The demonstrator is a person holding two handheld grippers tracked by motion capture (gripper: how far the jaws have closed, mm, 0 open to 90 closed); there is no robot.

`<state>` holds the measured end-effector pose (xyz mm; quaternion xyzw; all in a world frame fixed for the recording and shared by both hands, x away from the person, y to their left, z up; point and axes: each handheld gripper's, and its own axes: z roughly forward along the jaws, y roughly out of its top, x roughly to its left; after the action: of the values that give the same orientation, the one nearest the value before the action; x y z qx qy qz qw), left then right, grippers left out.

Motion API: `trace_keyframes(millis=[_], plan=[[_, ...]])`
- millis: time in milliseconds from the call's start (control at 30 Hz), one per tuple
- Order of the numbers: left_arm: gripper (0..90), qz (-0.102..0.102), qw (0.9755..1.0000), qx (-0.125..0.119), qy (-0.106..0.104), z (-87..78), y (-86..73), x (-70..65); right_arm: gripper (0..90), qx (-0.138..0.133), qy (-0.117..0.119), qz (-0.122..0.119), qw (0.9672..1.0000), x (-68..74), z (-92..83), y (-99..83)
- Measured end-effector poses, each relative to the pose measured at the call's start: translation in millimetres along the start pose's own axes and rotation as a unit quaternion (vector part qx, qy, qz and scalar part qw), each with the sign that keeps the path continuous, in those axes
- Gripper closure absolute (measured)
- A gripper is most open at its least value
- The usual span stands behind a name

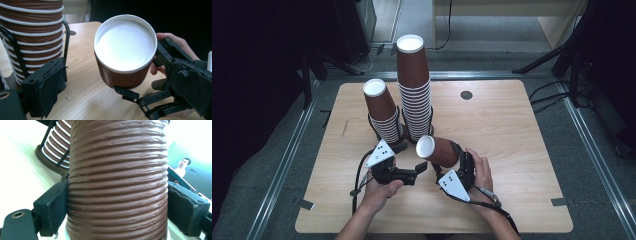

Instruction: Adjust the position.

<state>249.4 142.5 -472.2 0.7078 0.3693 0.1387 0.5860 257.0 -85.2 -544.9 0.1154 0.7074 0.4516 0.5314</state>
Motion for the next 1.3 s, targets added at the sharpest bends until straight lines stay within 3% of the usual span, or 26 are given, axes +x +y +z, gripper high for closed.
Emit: trace_keyframes(millis=[333, 600, 833, 1100, 1300], plan=[[4.7, -0.004, 0.9997, 0.005, -0.023, 2.6, 0.5, -2.5, 12.2, -0.024, 0.014, -0.012, 0.9995, 6.1, -1.9, 9.1], [6.9, -0.003, 0.9996, 0.011, -0.024, 4.7, 1.5, -5.8, 12.2, -0.036, 0.023, -0.024, 0.9988, 10.1, -4.3, 13.9], [17.5, -0.002, 0.9996, 0.016, -0.024, 4.6, 0.9, -4.9, 12.1, -0.046, 0.032, -0.038, 0.9977, 15.2, -5.0, 16.7], [21.2, 0.002, 0.9996, 0.012, -0.027, 4.5, 1.0, -5.1, 10.1, -0.046, 0.026, -0.044, 0.9976, 15.1, -4.5, 16.3], [21.6, -0.005, 0.9990, 0.007, -0.043, 2.4, 2.2, -3.6, 9.0, -0.060, 0.024, -0.046, 0.9969, 13.4, -8.3, 16.1]])
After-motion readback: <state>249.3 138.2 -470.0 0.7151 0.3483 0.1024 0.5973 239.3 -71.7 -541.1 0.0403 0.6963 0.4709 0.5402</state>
